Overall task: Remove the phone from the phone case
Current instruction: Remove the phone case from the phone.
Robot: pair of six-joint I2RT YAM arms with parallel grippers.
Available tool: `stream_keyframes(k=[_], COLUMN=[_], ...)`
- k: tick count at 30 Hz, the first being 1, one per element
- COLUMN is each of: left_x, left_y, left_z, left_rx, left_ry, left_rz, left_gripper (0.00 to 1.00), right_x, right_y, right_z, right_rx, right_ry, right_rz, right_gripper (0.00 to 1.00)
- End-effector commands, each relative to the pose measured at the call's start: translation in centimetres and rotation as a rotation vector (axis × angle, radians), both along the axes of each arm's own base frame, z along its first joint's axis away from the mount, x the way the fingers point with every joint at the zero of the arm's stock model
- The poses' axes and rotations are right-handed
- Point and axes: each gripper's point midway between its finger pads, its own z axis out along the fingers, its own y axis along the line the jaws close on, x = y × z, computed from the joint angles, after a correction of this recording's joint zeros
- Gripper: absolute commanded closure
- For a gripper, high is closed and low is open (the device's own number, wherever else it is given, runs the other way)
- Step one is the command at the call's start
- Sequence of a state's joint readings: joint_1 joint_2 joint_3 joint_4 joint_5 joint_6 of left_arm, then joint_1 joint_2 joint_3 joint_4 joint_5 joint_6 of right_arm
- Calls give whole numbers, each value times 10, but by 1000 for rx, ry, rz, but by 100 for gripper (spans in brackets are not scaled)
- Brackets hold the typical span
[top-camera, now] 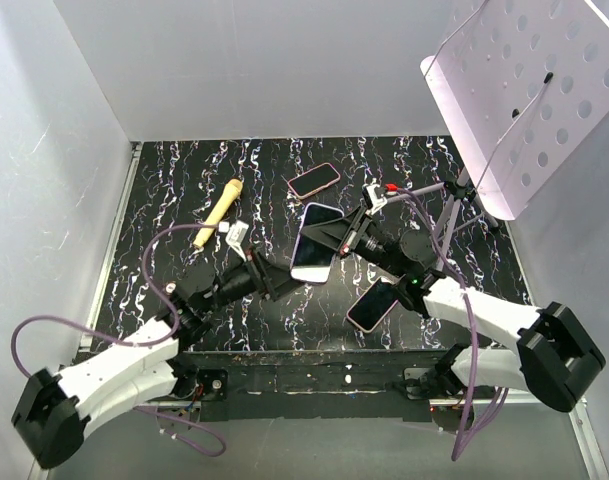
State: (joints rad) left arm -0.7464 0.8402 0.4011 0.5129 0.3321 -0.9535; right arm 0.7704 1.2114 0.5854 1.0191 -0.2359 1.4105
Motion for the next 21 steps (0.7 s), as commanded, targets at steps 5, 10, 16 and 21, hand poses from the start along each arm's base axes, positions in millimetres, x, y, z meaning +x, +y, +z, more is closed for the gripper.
stream_keyframes(k=[5,10,16,21], left_x=[-72,-97,-90,-80], left_y=[46,47,22,16], left_z=[-43,18,77,109], left_rx=[158,46,-139,-292], left_ry=[118,53,177,156], left_rz=[-122,-233,-353,-377], left_gripper=[5,7,20,27], right_x=[-24,-17,-12,-13], right_y=[-27,-25,-24,-24], right_z=[53,50,47,47], right_rx=[-30,-60,-61,-59], right_ry=[-257,-253,-225,-225], right_rz=[45,49,39,37], right_gripper=[99,99,99,99])
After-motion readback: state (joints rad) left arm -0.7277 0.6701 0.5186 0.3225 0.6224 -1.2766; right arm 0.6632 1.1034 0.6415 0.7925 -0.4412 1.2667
